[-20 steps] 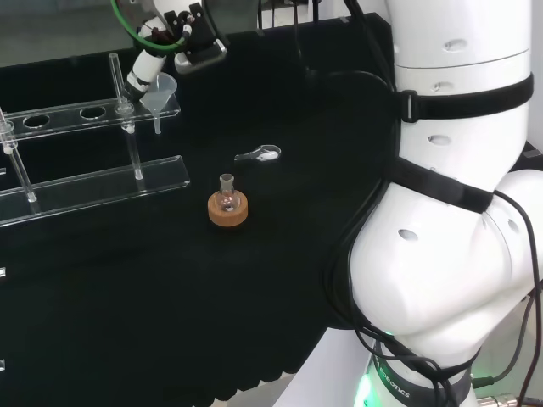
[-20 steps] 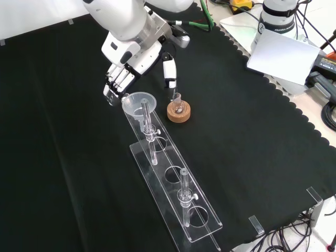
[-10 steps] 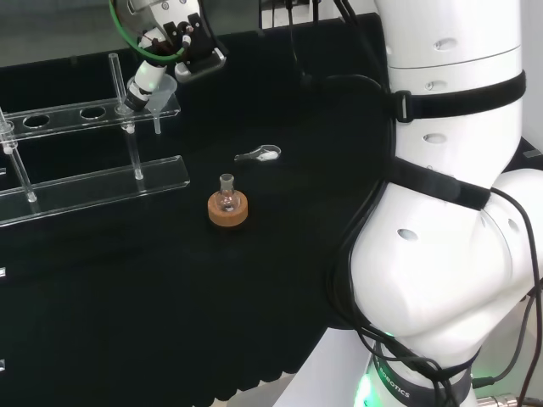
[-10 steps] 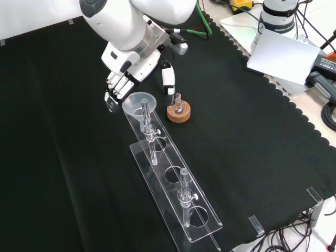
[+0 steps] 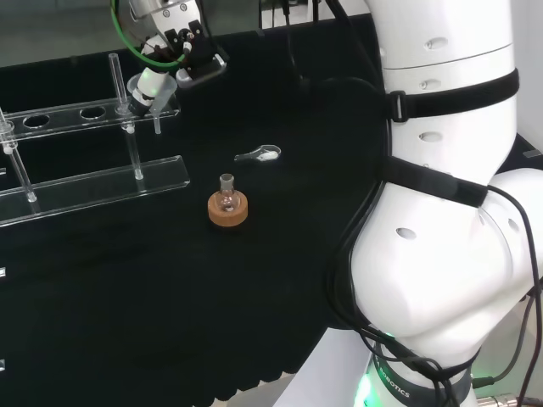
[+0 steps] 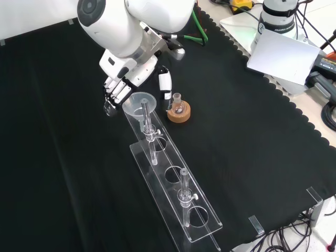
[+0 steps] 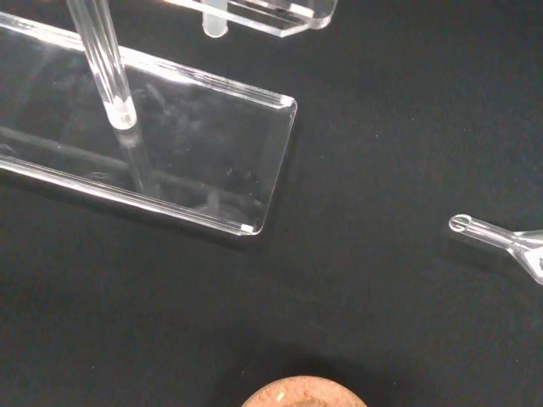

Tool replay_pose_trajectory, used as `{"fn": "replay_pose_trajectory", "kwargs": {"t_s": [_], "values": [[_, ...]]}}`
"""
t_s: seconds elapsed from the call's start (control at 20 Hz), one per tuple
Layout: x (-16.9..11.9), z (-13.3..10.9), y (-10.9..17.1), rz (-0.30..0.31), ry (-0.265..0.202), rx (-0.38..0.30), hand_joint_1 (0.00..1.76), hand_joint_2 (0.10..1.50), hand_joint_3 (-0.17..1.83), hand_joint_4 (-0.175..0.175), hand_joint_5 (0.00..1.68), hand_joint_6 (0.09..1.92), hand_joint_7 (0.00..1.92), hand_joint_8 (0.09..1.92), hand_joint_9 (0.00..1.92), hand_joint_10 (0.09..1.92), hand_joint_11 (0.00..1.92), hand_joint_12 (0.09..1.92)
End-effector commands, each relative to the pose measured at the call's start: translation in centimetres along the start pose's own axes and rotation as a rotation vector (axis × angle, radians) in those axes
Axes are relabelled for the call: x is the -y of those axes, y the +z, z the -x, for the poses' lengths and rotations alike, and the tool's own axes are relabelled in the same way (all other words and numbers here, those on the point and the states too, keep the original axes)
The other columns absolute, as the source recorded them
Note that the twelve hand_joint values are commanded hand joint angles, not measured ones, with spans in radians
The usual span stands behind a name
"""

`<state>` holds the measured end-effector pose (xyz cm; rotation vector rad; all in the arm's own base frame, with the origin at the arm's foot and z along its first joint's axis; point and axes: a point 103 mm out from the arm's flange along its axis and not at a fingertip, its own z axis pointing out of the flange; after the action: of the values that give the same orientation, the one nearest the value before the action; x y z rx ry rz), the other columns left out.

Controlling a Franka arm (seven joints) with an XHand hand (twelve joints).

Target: Pick up the funnel from the transparent funnel stand.

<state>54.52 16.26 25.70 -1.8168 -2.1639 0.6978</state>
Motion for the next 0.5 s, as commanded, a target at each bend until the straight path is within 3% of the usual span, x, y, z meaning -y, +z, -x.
{"fn": "replay_pose_trajectory", "kwargs": {"t_s": [0.05, 0.5], "values": [[-0.21, -0.44, -0.05, 0.013, -0.001, 0.016, 0.49, 0.78, 0.07, -0.049, 0.01, 0.09, 0.05, 0.09, 0.01, 0.91, 0.06, 1.57], [-0.59, -0.54, -0.17, -0.004, 0.013, 0.039, 0.5, 0.78, 0.07, -0.052, 0.03, 0.09, 0.09, 0.09, 0.06, 0.94, 0.05, 1.57]]}}
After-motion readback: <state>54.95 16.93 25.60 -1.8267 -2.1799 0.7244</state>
